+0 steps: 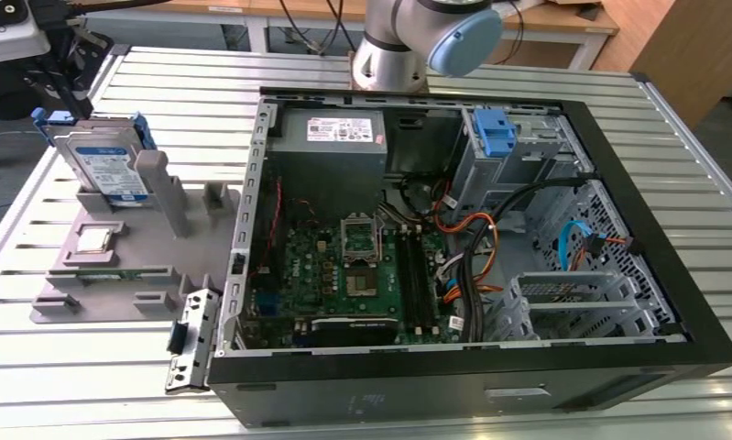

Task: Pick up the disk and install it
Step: 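Pick up the disk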

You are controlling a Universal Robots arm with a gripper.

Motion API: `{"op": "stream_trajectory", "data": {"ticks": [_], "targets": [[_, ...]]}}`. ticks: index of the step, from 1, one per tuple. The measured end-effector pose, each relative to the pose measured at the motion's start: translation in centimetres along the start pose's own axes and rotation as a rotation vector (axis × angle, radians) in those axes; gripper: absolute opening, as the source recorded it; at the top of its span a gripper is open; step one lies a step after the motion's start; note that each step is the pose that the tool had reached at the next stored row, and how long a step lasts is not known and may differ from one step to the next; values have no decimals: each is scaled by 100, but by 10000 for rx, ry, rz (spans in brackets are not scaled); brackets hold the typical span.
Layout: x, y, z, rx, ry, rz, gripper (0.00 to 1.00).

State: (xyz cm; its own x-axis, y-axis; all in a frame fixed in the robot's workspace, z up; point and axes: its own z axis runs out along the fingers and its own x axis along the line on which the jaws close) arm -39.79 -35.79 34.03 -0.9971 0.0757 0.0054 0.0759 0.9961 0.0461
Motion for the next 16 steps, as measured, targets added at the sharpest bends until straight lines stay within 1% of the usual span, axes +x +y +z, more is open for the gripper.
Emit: {"op": "stream_trajectory", "data": {"ticks": [9, 12, 16], "targets": [[1, 0, 0, 0, 2, -56, 10], [2, 0, 1, 2, 18, -418, 10], [1, 0, 1, 6, 52, -1134, 10]]}}
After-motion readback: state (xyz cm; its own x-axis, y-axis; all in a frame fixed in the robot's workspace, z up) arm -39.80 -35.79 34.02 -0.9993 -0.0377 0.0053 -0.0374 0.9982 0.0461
